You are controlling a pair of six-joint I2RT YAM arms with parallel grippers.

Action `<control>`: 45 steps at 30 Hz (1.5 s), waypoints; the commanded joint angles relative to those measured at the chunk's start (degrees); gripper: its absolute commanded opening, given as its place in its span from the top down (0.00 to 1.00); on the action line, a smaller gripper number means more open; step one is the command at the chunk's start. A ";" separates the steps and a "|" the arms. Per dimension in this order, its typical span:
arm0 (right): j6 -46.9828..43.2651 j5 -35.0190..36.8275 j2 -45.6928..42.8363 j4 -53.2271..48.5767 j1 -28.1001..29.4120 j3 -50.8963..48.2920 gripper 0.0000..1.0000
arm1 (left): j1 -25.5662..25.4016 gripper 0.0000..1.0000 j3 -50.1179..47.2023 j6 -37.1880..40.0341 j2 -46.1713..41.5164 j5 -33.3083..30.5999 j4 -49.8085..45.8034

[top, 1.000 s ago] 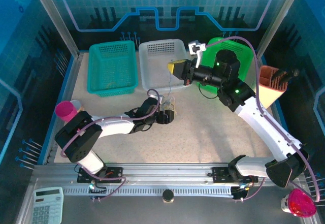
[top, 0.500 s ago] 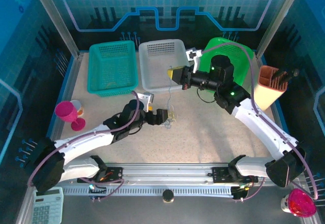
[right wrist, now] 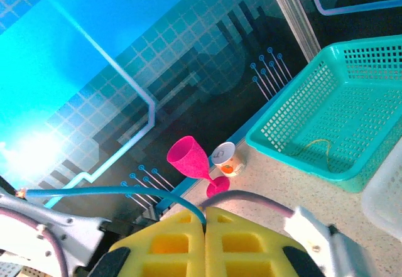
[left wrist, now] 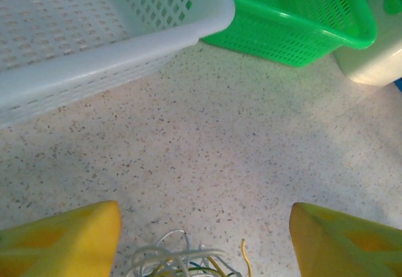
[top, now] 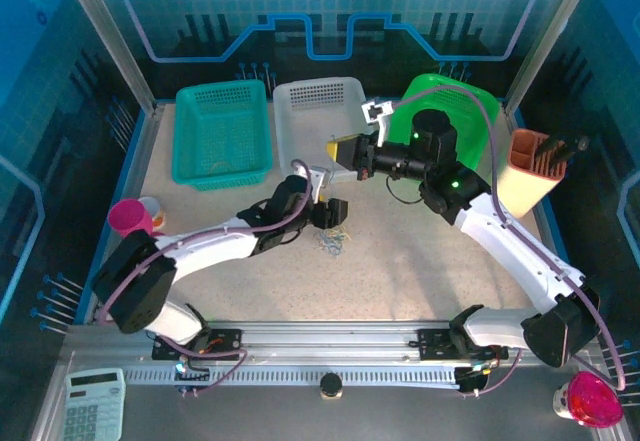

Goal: Untangle the cables

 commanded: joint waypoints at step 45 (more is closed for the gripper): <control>20.85 4.70 9.86 21.42 -24.41 30.11 1.00 | -0.30 0.49 -7.46 -4.71 3.72 0.97 8.48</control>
